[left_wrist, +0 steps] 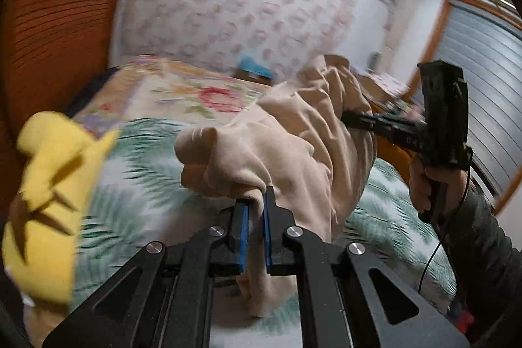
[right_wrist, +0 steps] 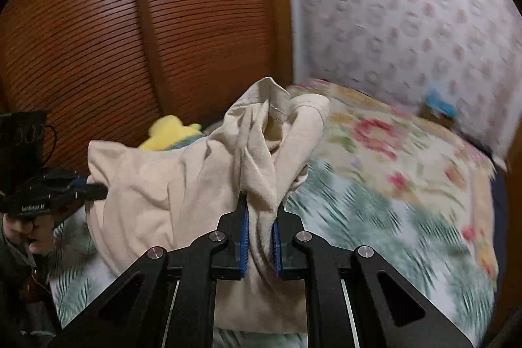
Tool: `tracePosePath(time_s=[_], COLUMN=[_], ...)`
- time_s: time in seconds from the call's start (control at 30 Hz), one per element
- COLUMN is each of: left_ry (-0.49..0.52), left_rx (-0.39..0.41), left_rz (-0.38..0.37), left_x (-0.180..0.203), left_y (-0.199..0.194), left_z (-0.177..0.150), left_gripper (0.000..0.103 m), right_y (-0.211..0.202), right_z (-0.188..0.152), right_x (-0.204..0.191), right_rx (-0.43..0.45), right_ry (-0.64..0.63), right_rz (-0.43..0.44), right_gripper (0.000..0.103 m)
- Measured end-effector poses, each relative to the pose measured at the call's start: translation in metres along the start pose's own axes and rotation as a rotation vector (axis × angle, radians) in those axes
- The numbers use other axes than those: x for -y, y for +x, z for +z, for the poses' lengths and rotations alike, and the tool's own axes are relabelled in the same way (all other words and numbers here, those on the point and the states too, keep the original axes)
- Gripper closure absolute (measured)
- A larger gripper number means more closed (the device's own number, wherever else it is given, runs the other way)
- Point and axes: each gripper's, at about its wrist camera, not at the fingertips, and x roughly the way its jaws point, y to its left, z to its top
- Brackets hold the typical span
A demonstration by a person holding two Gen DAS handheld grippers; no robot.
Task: Fold small clothes
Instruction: 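Grasp the folded shirt with the left gripper and carry it toward the yellow plush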
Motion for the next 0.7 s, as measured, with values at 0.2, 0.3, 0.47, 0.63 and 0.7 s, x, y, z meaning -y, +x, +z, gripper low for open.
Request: tracePosePath(time_s=[0.2,0.3,0.47,0.63,0.7], left_ry=[-0.108,-0.158,-0.209,-0.198,-0.180], left_rx=[0.014,0.008,0.013,0.001,0.000], left_rz=[0.080,0.100,0.119,0.182,0.211], left_x=[-0.065,-0.084,-0.100,-0.097,-0.096], left_y=[-0.001,0.004,0.001,0.001,-0.001], left_z=[-0.004,-0.010,-0.020,-0.031,-0.029], left_gripper=[0.095,0.095,0.095,0.095,0.094], right_y=[0.112,0.156,0.215,0.246,0.254], right_z=[0.061,0.081,0.103,0.112,0.111], right_x=[-0.025,-0.031,-0.033,-0.051,-0.054], right_rx=[-0.053,-0.087,-0.156,-0.158,-0.170], right_ry=[-0.123,-0.165,-0.198,-0.201,-0.177], right_rz=[0.060,0.072,0.075,0.075,0.054], right_gripper=[0.092,0.092,0.092,0.093,0.093])
